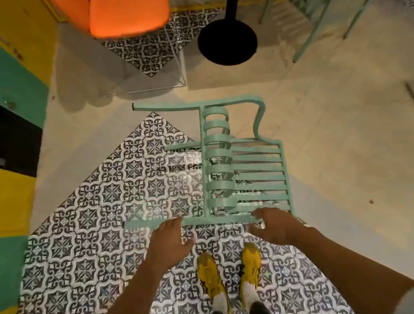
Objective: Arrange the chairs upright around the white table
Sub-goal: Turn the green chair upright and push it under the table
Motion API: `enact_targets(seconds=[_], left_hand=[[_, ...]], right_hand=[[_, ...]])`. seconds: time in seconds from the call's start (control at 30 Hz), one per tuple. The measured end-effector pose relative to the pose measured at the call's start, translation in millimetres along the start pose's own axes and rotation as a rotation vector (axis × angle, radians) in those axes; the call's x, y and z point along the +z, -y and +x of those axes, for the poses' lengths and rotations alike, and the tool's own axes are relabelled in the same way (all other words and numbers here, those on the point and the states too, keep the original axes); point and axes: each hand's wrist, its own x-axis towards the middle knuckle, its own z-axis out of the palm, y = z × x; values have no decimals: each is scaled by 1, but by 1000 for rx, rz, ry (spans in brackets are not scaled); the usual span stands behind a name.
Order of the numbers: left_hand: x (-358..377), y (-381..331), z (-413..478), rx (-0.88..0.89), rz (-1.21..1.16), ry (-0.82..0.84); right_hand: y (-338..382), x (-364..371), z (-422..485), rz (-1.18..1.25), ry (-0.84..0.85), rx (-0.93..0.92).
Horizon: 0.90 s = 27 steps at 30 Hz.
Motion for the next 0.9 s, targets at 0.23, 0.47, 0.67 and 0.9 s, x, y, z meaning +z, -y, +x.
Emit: enact_targets(seconds=[0.23,0.47,0.67,0.9], left_hand=[[20,15,103,-18,190,88],[45,22,139,-35,116,322],[65,29,148,-53,196,196],[65,29,152,-43,254,157]], right_hand=[[-29,23,93,-73,46,30],[-24,61,139,-39,227,57],[-25,78,152,-31,210,105],[-21,84,150,-136,53,49]])
